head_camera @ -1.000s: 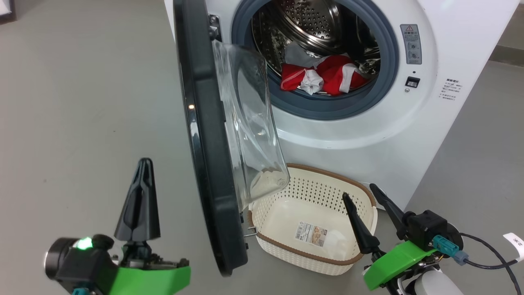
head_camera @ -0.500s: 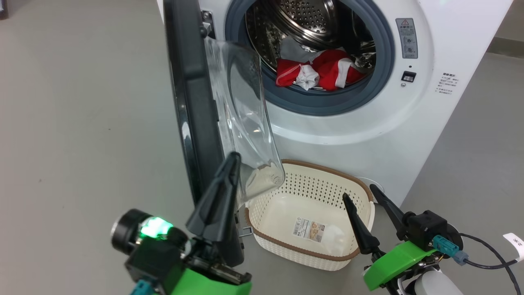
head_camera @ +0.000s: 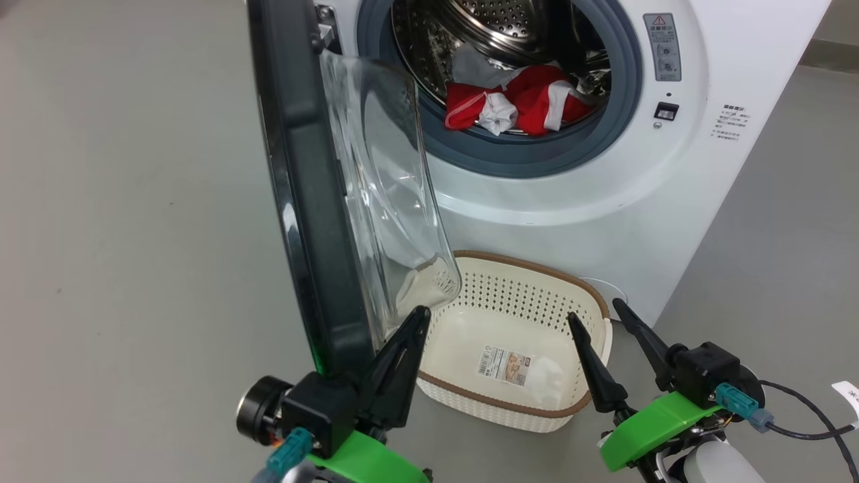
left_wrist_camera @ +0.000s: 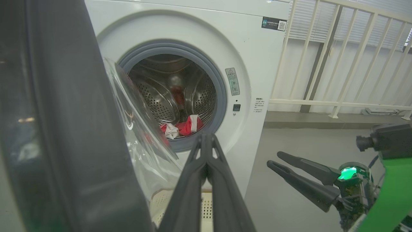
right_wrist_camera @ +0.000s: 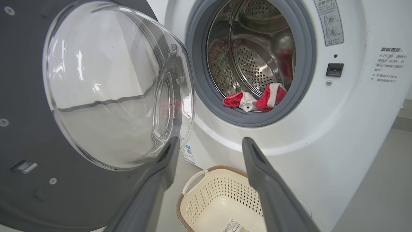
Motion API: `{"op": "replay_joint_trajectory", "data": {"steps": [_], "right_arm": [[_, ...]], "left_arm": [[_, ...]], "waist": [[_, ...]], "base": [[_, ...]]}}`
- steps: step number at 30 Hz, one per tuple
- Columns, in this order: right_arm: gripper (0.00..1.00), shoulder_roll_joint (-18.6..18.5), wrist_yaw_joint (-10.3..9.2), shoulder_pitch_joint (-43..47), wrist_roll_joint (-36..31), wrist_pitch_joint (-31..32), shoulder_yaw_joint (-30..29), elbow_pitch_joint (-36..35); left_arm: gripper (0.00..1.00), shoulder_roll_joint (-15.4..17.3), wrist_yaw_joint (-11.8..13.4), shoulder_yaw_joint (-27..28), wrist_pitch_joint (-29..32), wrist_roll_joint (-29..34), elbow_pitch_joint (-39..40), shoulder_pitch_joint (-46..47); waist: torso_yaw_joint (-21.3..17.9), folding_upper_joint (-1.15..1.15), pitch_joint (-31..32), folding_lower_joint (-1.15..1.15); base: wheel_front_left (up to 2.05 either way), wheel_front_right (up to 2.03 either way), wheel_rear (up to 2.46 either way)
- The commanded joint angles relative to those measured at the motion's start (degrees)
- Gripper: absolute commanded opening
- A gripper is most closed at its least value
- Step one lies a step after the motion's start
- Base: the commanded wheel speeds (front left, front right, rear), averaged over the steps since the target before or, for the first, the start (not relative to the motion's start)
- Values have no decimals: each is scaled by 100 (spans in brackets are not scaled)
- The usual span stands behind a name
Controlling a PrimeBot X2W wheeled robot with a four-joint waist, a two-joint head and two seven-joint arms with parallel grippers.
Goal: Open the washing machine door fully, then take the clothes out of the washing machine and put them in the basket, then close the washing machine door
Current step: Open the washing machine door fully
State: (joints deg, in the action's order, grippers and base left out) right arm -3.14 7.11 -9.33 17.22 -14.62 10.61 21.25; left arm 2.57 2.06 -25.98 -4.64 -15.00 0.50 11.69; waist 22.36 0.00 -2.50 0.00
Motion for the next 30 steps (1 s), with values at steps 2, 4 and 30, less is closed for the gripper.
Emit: {"op": "replay_joint_trajectory", "data": {"steps": [2, 4, 30], "right_arm": [[100, 26, 37, -118, -18, -38, 114, -137], [100, 26, 37, -116, -15, -38, 112, -136], [100, 26, 37, -43, -66, -38, 146, -48]], "left_arm": [[0, 52, 103, 220, 60, -36, -18, 108], [0, 83, 164, 257, 110, -31, -85, 89], [0, 501, 845, 1058, 396, -268, 20, -216]], "waist": [[11, 0, -10, 0], [21, 0, -11, 0], [252, 0, -64, 0]], "base": [[0, 0, 0], [0, 0, 0], [0, 0, 0]]}}
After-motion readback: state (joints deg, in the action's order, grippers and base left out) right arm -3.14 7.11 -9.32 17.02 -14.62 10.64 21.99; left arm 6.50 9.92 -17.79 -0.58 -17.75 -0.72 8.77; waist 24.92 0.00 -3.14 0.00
